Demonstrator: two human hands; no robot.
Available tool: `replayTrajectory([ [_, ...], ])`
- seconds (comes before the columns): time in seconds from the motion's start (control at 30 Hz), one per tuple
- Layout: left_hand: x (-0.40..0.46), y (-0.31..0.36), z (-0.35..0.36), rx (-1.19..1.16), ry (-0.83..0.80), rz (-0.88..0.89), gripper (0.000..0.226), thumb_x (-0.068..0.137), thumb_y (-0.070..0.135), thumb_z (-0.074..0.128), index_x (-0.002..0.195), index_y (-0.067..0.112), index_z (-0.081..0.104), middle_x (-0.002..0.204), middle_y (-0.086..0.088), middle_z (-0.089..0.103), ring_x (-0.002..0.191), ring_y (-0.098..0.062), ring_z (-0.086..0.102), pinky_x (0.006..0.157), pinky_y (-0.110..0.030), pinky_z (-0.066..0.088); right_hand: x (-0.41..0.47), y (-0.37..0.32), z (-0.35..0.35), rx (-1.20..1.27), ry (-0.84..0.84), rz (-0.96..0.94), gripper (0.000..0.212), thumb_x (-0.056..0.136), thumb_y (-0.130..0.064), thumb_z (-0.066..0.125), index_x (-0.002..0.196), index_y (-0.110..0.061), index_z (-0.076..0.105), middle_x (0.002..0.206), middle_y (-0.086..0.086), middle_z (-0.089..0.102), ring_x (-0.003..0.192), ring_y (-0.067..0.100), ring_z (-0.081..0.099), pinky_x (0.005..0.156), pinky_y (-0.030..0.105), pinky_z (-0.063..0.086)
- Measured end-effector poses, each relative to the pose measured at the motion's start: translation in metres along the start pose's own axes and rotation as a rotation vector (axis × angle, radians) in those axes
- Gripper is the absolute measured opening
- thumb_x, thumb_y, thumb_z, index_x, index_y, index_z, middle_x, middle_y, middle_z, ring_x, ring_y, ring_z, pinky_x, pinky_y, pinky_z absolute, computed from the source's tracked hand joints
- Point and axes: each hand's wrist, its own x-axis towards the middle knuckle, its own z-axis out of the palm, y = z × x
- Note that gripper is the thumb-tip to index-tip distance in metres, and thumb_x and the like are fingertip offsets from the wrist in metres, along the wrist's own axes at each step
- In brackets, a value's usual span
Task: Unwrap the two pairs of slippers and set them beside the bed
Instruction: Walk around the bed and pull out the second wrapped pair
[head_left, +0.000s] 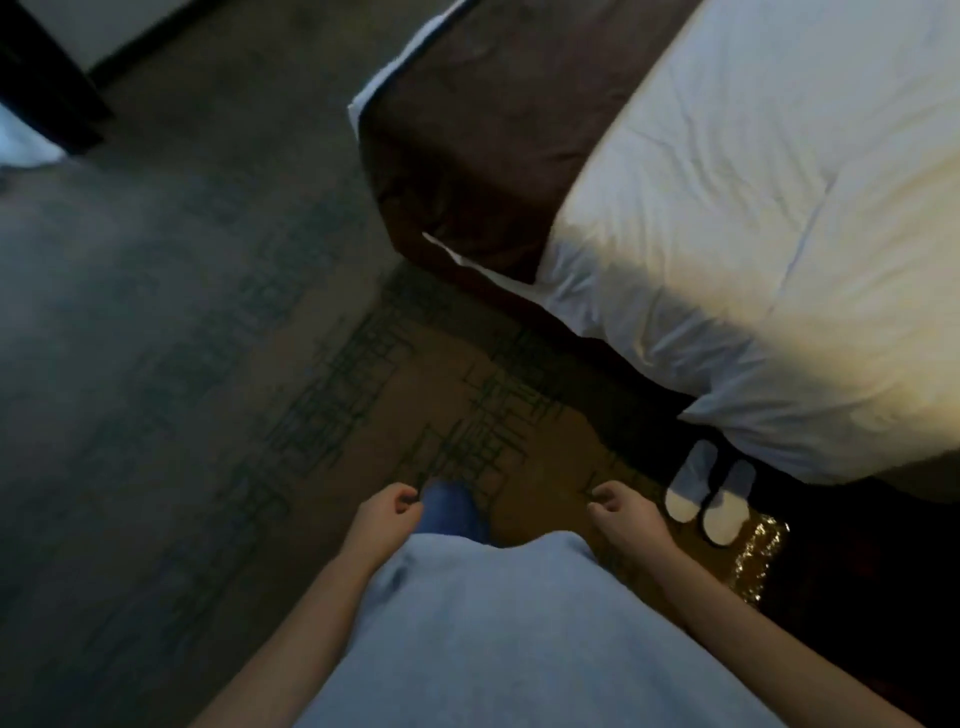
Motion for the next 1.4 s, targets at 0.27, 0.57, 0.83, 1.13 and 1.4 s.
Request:
replayTrajectory([
  [0.27,0.012,-0.126,-0.084,-0.352,0.144,-0.255,0.026,0.087,0.002,0.053,0.112,-0.005,0.057,0.093,-0.016,0.061,0.068,-0.022,0.058,0.074,-0.038,0.052,0.011,-0.104,0.077,-0.247,-0.094,-0.113,0.03,0.09,-0.026,0.053,0.118,-0.017,0.056,0.113,0.003,0.064,0.095,0.015,0.062,0.084,0.029,0.054],
  [0.57,0.056,-0.149,-0.234,-0.355,0.186,-0.226,0.027,0.092,0.002,0.045,0.116,-0.008,0.053,0.085,-0.013,0.058,0.071,-0.022,0.054,0.056,-0.019,0.052,0.017,-0.23,0.147,-0.208,-0.17,-0.184,0.027,0.09,-0.023,0.049,0.114,-0.014,0.057,0.109,0.007,0.064,0.091,0.019,0.059,0.08,0.033,0.049],
  [0.83,0.127,-0.13,-0.314,-0.503,0.312,-0.174,0.03,0.093,0.002,0.042,0.12,-0.009,0.049,0.088,-0.015,0.058,0.064,-0.015,0.051,0.035,-0.006,0.037,0.065,-0.311,0.159,-0.283,-0.215,-0.187,0.03,0.087,-0.024,0.053,0.115,-0.014,0.058,0.109,0.008,0.065,0.092,0.021,0.058,0.08,0.03,0.047],
  [1.13,0.211,-0.114,-0.4,-0.532,0.327,-0.282,0.029,0.092,-0.001,0.042,0.119,-0.008,0.051,0.097,-0.017,0.059,0.083,-0.022,0.054,0.05,-0.014,0.041,0.169,-0.516,0.146,-0.278,-0.246,-0.284,0.011,0.089,-0.016,0.05,0.091,-0.012,0.06,0.092,0.008,0.064,0.082,0.02,0.061,0.072,0.028,0.052],
  [1.4,0.283,-0.117,-0.465,-0.658,0.402,-0.374,0.027,0.09,-0.005,0.045,0.115,-0.011,0.052,0.073,-0.007,0.057,0.06,-0.018,0.051,0.052,-0.02,0.047,0.241,-0.688,0.152,-0.333,-0.335,-0.431,0.032,0.09,-0.019,0.053,0.12,-0.009,0.055,0.112,0.012,0.063,0.098,0.023,0.061,0.081,0.033,0.049],
])
